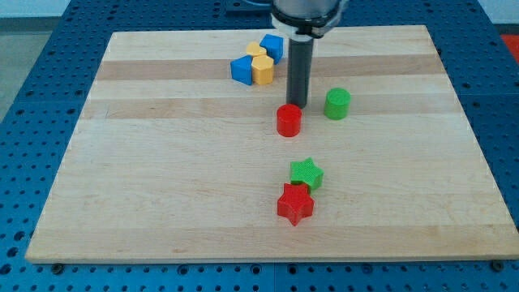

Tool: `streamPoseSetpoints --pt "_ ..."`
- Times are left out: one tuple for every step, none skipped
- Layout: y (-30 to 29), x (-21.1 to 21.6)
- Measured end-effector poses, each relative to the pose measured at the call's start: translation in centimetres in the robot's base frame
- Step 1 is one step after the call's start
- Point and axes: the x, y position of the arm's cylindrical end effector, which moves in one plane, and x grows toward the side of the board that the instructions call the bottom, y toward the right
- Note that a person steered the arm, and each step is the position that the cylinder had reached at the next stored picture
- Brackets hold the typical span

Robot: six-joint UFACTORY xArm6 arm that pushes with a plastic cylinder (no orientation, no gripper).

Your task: Place the red circle on top of the green circle

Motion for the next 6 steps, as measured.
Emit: streamPoseSetpoints --pt "-2.7 0.0" --pt "-5.1 0.6" --pt "-5.8 4.1" --pt "-5.8 6.4" --pt "-4.5 7.2" --pt "-1.1 3.9"
